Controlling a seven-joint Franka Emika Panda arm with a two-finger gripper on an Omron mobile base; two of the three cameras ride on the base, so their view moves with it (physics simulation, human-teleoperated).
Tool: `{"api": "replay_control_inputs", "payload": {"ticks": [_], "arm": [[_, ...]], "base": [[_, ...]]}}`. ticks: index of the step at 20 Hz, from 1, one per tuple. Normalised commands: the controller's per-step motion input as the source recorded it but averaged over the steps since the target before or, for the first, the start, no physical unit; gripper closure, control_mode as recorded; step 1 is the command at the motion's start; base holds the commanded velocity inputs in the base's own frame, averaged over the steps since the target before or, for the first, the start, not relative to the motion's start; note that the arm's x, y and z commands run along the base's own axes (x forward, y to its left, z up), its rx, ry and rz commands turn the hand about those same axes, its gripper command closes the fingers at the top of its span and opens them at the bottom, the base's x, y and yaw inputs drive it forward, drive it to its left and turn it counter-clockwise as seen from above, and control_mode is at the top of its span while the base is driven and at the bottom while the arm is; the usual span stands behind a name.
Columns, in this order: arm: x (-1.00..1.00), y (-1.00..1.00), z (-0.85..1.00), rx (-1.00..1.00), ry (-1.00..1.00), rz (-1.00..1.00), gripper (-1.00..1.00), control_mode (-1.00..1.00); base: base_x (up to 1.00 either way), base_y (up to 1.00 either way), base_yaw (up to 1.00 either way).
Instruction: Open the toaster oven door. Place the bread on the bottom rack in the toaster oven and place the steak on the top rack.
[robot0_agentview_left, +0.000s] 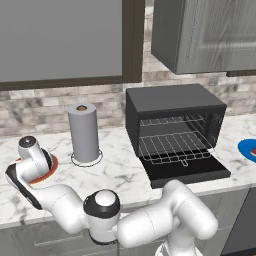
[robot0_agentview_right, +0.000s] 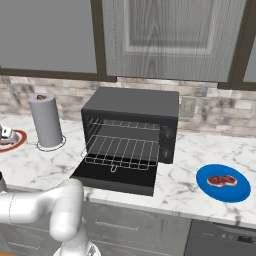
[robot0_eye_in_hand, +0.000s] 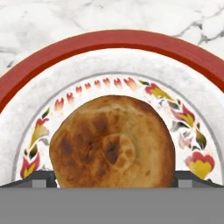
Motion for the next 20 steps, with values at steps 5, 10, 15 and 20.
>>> {"api": "replay_control_inputs", "payload": {"ticks": [5, 10, 15, 20], "arm": [[0.16, 0.10, -0.37, -0.02, 0.01, 0.00, 1.00, -1.00], [-0.02, -0.01, -0.04, 0.00, -0.02, -0.01, 1.00, -1.00], [-0.14, -0.28, -0.01, 0.00, -0.13, -0.18, 1.00, -1.00], [-0.41, -0.02, 0.28, 0.06, -0.07, -0.14, 1.00, -1.00]], "base": [[0.00, 0.00, 0.00], [0.00, 0.00, 0.00], [0.00, 0.00, 0.00], [0.00, 0.00, 0.00]]}}
